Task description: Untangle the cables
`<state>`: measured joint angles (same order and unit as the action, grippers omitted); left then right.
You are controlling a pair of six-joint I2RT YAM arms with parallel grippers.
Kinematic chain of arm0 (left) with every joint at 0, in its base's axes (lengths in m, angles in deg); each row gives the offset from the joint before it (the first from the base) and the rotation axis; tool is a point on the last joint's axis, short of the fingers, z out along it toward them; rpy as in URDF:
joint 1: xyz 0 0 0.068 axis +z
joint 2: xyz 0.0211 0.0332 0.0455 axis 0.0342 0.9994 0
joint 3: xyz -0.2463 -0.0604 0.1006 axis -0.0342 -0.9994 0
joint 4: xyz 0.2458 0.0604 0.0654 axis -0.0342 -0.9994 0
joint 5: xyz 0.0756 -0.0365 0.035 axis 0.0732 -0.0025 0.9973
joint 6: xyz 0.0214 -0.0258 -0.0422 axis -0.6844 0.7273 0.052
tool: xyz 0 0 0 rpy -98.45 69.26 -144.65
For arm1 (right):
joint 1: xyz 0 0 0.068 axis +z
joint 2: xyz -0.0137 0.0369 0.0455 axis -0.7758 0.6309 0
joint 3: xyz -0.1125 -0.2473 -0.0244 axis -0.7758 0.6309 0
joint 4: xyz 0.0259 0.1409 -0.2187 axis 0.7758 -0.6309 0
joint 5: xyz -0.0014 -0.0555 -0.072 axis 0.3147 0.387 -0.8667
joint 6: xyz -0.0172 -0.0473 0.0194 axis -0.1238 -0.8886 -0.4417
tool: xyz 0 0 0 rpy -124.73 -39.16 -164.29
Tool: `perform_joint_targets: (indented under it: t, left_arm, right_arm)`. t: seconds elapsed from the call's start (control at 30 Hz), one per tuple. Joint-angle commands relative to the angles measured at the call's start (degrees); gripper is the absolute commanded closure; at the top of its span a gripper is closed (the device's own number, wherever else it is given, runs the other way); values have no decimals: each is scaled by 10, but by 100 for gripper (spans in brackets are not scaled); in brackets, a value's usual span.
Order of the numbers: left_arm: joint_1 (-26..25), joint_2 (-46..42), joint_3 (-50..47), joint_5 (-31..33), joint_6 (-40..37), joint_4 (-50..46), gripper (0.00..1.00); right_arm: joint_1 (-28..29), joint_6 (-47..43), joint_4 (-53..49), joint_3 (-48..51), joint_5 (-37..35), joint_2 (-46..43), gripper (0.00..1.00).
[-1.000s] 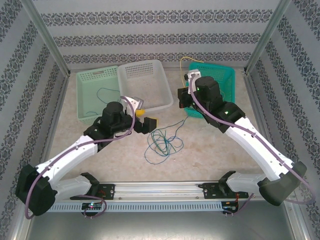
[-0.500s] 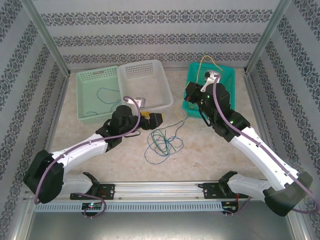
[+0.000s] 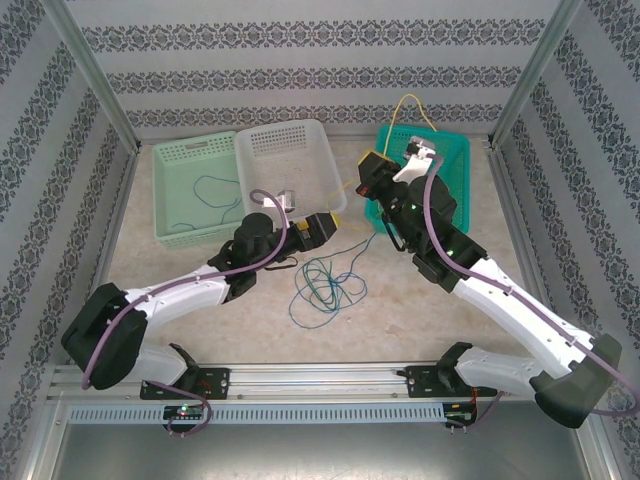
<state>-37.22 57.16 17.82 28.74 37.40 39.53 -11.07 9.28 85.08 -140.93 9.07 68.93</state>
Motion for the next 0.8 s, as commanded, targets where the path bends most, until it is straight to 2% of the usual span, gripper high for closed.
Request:
perform_joint_targets:
  t: [0.0, 0.17, 0.27, 0.37, 0.47, 0.53, 0.63, 0.77]
  left_arm:
    - [-13, 15, 28, 7, 28, 61, 3]
    - [-14, 32, 32, 26, 30, 88, 8]
    - [-14, 32, 37, 33, 19, 85, 19]
    - [-14, 36, 49, 29, 8, 68, 39]
    - [-14, 39, 55, 30, 0, 49, 68]
    - [-13, 34, 63, 36, -19, 10, 84]
    - [-13, 15, 86, 46, -75, -96, 100]
    - [-13, 0, 134, 75, -187, -268, 100]
  right_arm:
    - [11, 15, 71, 8, -31, 9, 100]
    - [18, 38, 90, 8, -27, 21, 100]
    - [20, 43, 94, 11, -27, 18, 100]
    - [20, 50, 98, 18, -27, 13, 100]
    - [19, 49, 97, 18, -22, 6, 100]
    - [19, 37, 82, 13, -24, -1, 100]
    - [1, 26, 42, 6, -12, -14, 100]
    - [-40, 28, -36, -18, 46, -19, 100]
